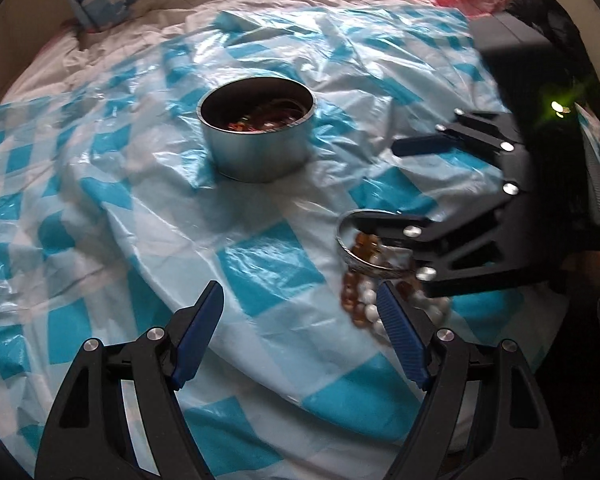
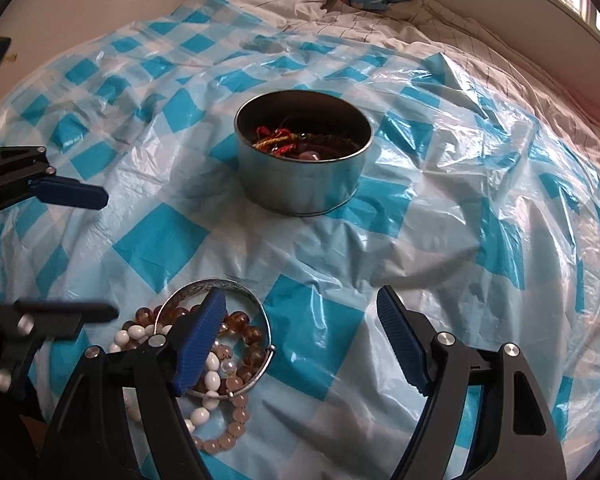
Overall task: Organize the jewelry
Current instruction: 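Move both tools back to the remaining bracelets beside the tin, then grasp the white bead bracelet with left tool while right tool grasps the silver bangle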
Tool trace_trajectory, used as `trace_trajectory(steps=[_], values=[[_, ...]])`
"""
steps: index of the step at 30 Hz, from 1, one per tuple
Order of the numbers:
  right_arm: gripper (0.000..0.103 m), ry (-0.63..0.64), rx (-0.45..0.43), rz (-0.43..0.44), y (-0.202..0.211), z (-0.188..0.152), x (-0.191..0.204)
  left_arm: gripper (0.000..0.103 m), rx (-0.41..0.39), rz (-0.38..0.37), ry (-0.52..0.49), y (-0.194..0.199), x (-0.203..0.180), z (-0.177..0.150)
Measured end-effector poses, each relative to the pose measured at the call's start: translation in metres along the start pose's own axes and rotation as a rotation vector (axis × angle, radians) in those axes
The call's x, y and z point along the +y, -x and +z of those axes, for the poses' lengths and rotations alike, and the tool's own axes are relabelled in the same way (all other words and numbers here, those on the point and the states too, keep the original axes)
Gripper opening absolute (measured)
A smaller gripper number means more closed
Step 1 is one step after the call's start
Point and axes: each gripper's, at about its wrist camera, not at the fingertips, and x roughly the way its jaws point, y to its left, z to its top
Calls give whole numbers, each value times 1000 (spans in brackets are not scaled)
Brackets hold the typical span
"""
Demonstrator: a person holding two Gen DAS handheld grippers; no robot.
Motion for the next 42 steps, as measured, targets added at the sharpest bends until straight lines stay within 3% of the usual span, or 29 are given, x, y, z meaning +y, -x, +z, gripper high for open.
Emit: trace_trajectory(steps=[5,9,13,18,23,32,34,35,38,40,41,42], values=[[75,3,7,-19,-7,3,1,75,36,-7,-53,-11,-14,-1],[76,8,28,-58,-11,4,-1,75,47,58,-80,-18,-18,0],[77,-33,47,-162,-12,2,-16,75,41,139,-11,-17,1,2],[77,-91,56,-220,-7,-3,-37,75,58,222,56,-21,20,5],[77,-99,47,-203,-4,-4,-39,75,68,300,70,-25,28,6],[76,-62,43,-134,-8,-3,-25,75,42,262,33,-32,16,12],[65,-62,37,-96,-8,-3,-23,75,37,247,28,-34,14,14],[54,-61,37,-80,-8,-3,-22,74,37,238,33,-35,13,14],[43,-54,45,-58,-10,-3,-19,60,44,206,53,-37,14,14],[32,-65,47,-42,-10,-3,-20,31,44,193,63,-37,15,14],[20,-75,46,-37,-9,-3,-22,23,43,181,63,-36,15,14],[5,-89,42,-10,-8,-3,-24,8,41,163,62,-35,16,14]])
